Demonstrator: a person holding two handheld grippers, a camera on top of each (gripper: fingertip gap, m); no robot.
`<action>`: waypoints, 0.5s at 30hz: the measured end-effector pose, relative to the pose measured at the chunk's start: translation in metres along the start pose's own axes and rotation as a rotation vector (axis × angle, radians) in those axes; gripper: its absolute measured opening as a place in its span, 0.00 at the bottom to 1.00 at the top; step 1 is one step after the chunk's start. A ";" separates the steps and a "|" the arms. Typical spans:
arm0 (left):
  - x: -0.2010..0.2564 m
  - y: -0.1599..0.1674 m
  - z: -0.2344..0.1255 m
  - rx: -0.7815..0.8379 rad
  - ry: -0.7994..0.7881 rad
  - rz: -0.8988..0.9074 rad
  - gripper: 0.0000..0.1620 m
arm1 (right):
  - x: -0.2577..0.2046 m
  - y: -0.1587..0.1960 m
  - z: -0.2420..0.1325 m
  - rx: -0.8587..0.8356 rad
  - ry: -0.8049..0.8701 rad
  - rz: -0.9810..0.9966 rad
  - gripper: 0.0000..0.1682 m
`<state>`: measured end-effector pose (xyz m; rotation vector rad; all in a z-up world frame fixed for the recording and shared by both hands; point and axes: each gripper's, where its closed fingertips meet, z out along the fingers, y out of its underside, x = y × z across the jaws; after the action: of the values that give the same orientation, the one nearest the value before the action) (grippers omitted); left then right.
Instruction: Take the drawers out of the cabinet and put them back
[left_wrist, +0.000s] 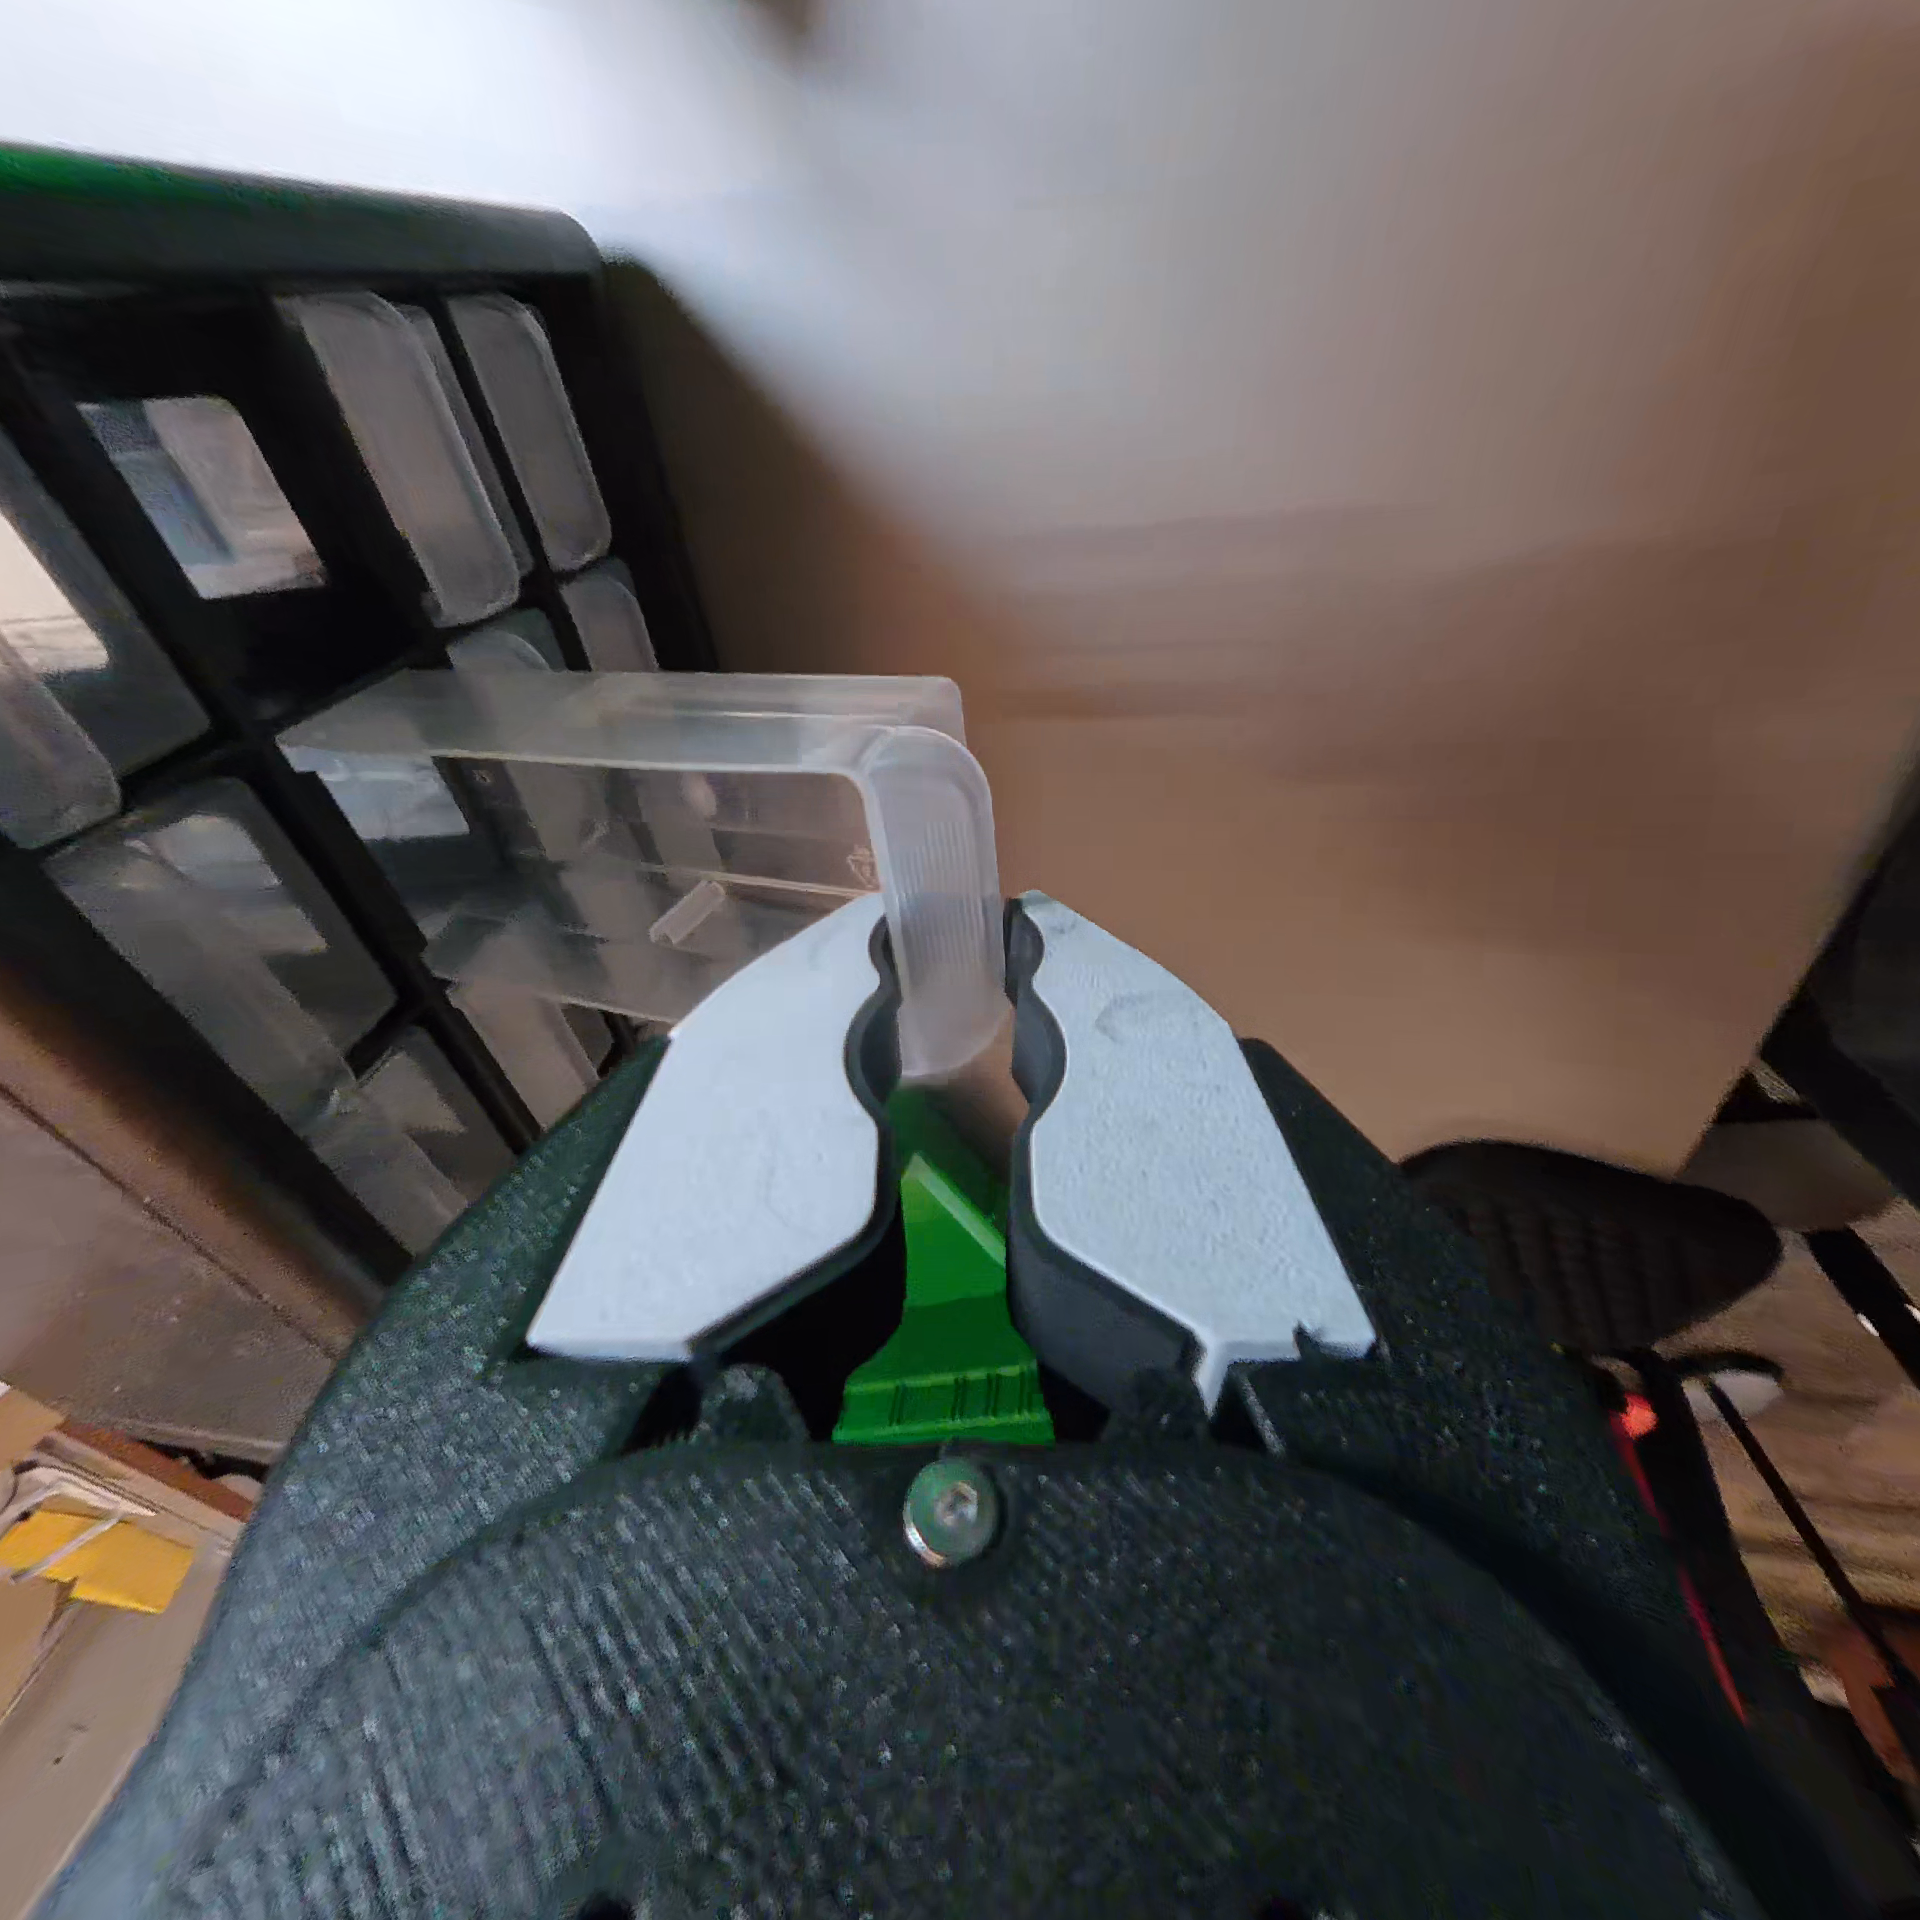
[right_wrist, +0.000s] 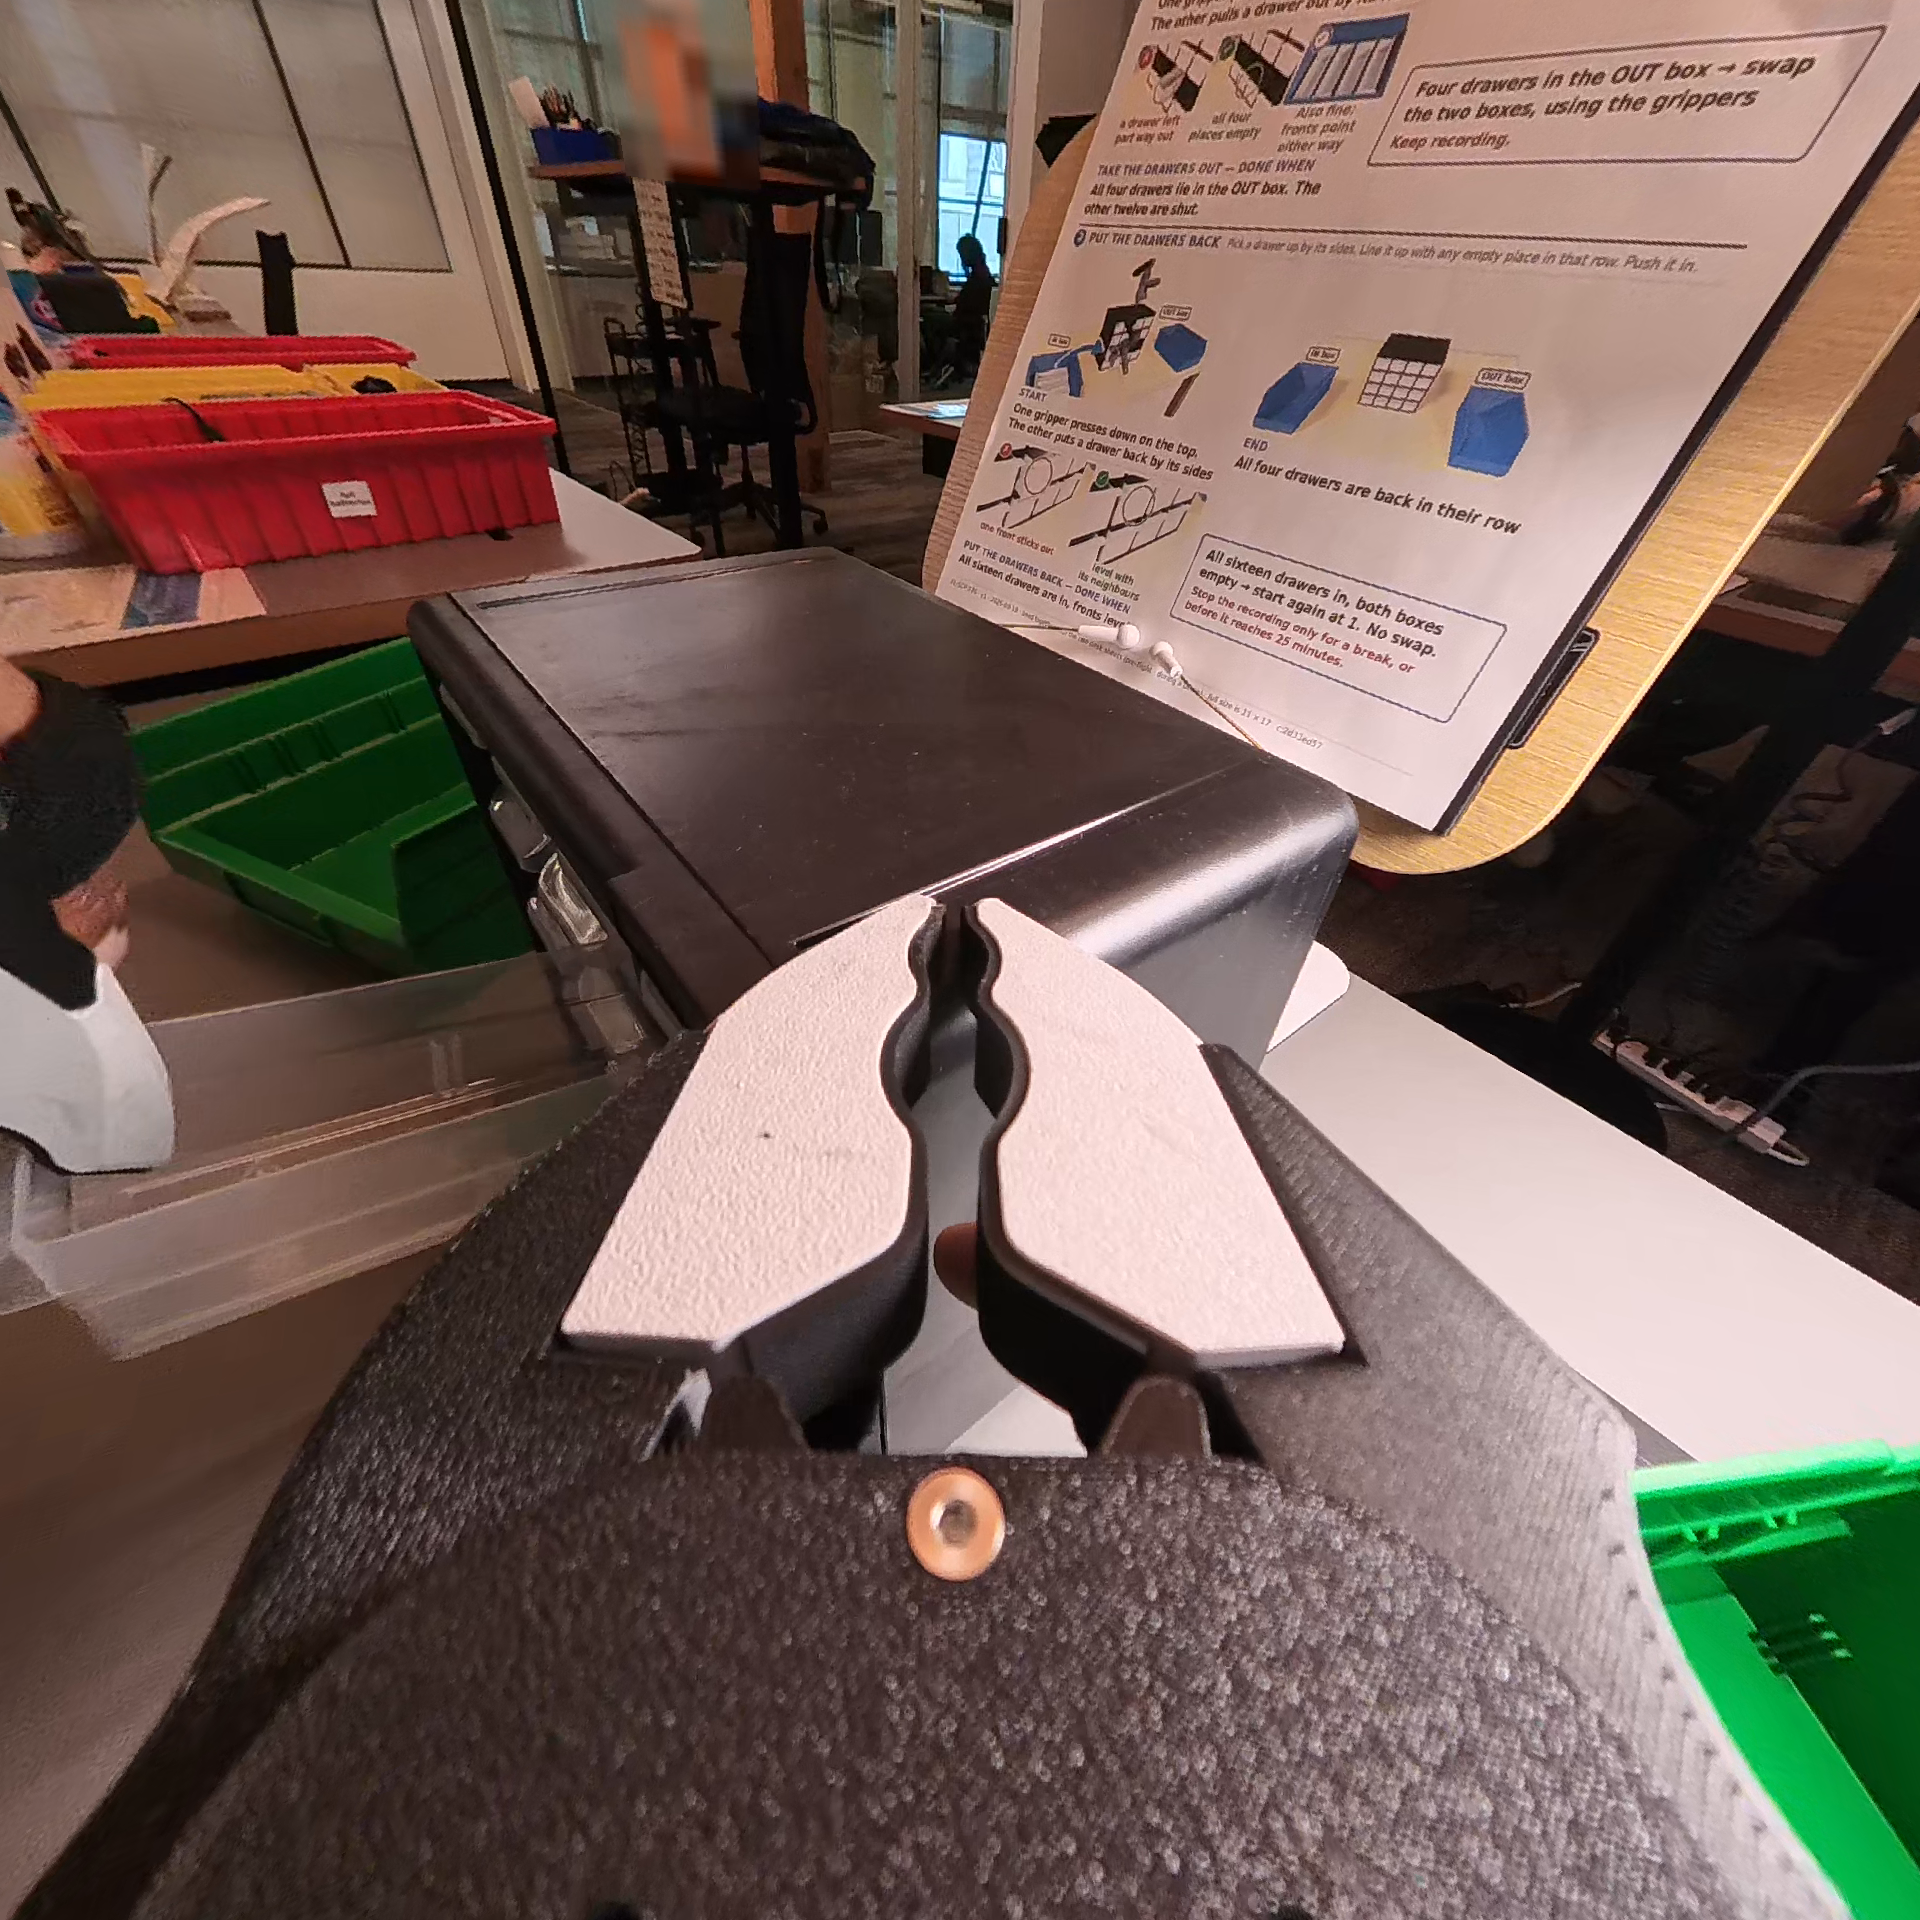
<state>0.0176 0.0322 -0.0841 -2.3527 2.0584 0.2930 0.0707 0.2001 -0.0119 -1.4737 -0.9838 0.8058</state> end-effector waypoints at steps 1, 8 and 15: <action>0.000 -0.002 0.004 0.024 -0.024 -0.002 0.11 | 0.000 0.000 0.000 -0.001 0.001 -0.002 0.02; -0.031 -0.001 0.031 0.231 -0.339 -0.013 0.12 | 0.000 0.000 0.000 0.003 -0.003 0.001 0.01; -0.068 -0.013 0.018 0.590 -0.635 -0.077 0.23 | 0.000 0.000 0.000 0.008 -0.001 0.007 0.01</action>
<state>0.0200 0.1029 -0.0936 -1.6918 1.4866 0.3198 0.0711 0.2001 -0.0117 -1.4706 -0.9754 0.8144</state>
